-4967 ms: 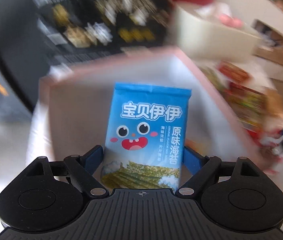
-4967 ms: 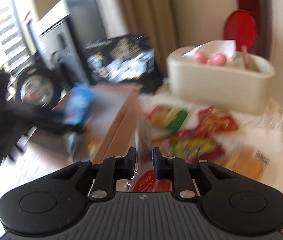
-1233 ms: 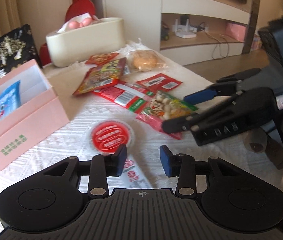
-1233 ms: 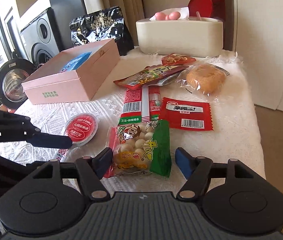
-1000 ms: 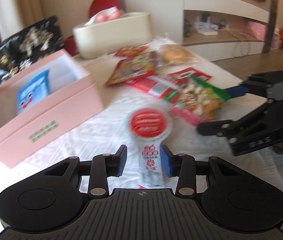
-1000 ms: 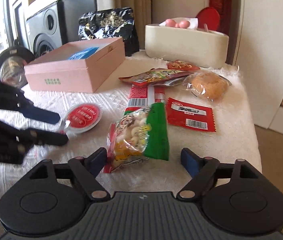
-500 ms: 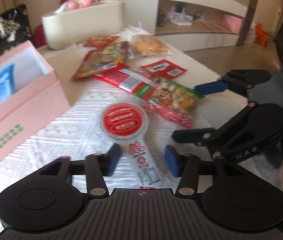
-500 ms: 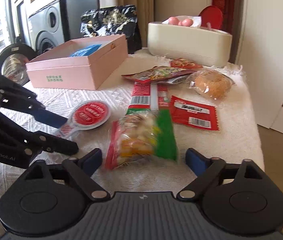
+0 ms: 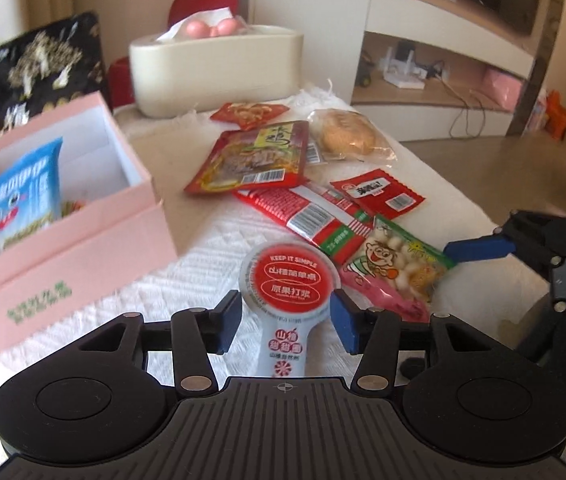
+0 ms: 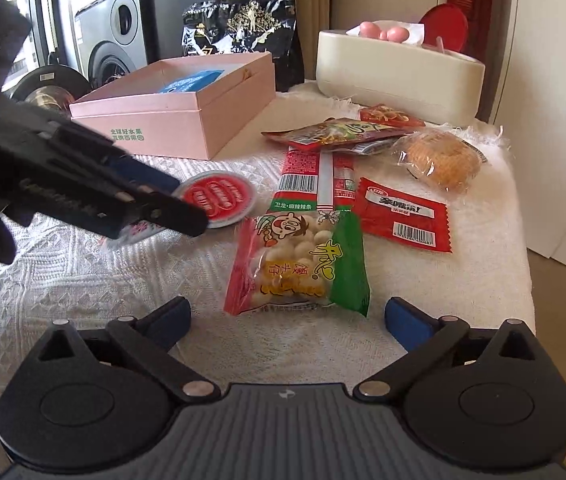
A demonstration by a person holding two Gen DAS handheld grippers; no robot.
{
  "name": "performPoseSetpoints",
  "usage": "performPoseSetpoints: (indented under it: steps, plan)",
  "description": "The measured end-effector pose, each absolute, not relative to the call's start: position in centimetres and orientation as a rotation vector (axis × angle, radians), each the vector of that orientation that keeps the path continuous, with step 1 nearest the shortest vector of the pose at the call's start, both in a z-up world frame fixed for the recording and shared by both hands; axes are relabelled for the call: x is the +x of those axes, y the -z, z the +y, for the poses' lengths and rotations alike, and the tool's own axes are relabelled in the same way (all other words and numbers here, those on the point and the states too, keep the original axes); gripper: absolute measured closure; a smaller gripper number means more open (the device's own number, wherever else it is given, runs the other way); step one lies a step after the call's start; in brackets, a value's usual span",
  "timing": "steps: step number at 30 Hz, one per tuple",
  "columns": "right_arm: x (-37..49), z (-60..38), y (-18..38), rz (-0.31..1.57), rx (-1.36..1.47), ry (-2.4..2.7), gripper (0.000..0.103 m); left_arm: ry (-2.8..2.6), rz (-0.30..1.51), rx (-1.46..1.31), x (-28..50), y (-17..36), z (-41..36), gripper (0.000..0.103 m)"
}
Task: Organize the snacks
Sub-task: 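Grasp the red-lidded snack cup with the left gripper while the right holds the peanut bag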
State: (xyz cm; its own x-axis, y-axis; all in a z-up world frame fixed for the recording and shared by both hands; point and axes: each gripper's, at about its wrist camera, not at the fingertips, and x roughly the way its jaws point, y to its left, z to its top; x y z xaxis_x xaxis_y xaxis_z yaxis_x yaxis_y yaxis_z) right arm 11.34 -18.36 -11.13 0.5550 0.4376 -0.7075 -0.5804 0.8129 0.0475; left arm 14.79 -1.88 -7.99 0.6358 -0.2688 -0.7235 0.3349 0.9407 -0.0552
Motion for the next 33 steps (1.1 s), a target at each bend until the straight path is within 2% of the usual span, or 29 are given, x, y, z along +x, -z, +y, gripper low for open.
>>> performPoseSetpoints:
  steps: [10, 16, 18, 20, 22, 25, 28, 33]
  plan:
    - [11.3, -18.4, 11.1, 0.767, -0.198, -0.606, 0.0, 0.414, 0.732, 0.238, 13.6, 6.1, -2.8, 0.048]
    - [11.3, -18.4, 11.1, 0.766, -0.199, -0.605, 0.0, 0.444, 0.789, 0.301, 15.3, 7.9, -4.7, 0.047]
    - [11.3, -18.4, 11.1, 0.765, -0.199, -0.604, 0.0, 0.455, 0.777, 0.327, 15.3, 8.3, -5.3, 0.04]
    - [11.3, -18.5, 11.1, 0.765, -0.199, -0.604, 0.0, 0.488, 0.794, 0.313, 15.4, 8.4, -5.5, 0.024]
    - [11.2, -18.5, 11.1, 0.765, -0.199, -0.604, 0.0, 0.519, 0.806, 0.284, 15.6, 8.4, -5.4, 0.02]
    - [11.2, -18.5, 11.1, 0.765, -0.199, -0.604, 0.0, 0.499, 0.798, 0.248, 15.6, 8.0, -4.9, 0.024]
    - [11.2, -18.5, 11.1, 0.765, -0.199, -0.604, 0.0, 0.403, 0.765, 0.269, 15.5, 7.9, -4.4, 0.025]
    - [11.2, -18.5, 11.1, 0.765, -0.2, -0.603, 0.0, 0.387, 0.83, 0.232, 16.9, 9.1, -3.7, 0.024]
